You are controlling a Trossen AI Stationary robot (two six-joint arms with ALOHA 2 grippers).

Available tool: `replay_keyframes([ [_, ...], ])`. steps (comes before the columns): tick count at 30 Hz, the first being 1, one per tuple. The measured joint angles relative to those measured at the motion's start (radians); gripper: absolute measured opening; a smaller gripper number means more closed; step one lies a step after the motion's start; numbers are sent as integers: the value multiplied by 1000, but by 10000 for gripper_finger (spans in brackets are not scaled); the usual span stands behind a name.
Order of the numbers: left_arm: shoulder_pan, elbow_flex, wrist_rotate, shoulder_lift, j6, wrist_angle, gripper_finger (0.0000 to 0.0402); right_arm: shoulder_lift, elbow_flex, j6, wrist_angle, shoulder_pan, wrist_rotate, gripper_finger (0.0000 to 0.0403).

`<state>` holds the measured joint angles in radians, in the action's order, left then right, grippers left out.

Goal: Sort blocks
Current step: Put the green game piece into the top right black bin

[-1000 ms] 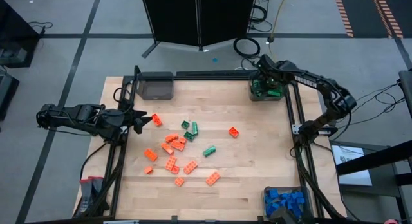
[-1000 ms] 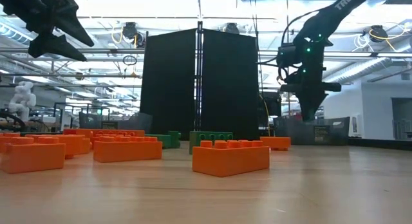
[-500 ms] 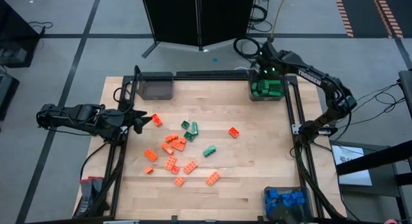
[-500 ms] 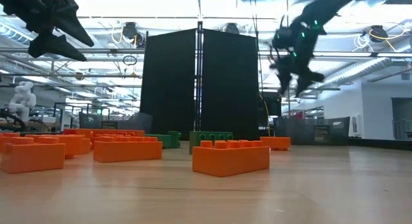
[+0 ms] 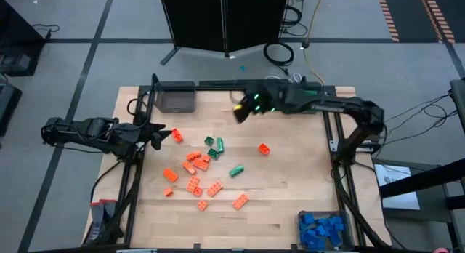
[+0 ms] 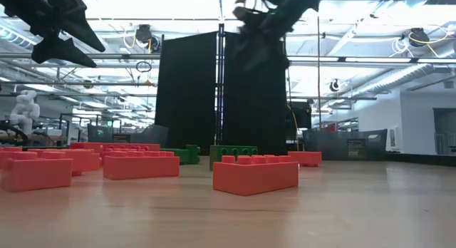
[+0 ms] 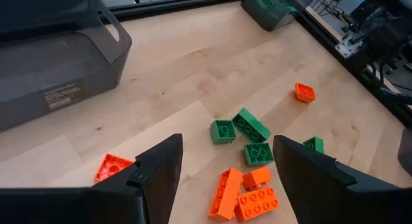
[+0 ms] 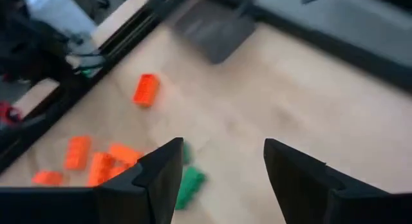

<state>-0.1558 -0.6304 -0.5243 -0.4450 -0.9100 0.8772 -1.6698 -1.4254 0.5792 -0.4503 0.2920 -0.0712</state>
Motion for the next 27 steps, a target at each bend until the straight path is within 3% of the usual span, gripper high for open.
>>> replay_keyframes([
  [8,0,0,35,0,0,0,244,-194,-8,141,80,-128,-3,210],
  [18,0,0,70,0,6,4,244,-379,-151,178,72,-205,-10,210],
  [27,0,0,91,0,17,8,244,-517,-286,146,-137,-216,-8,210],
])
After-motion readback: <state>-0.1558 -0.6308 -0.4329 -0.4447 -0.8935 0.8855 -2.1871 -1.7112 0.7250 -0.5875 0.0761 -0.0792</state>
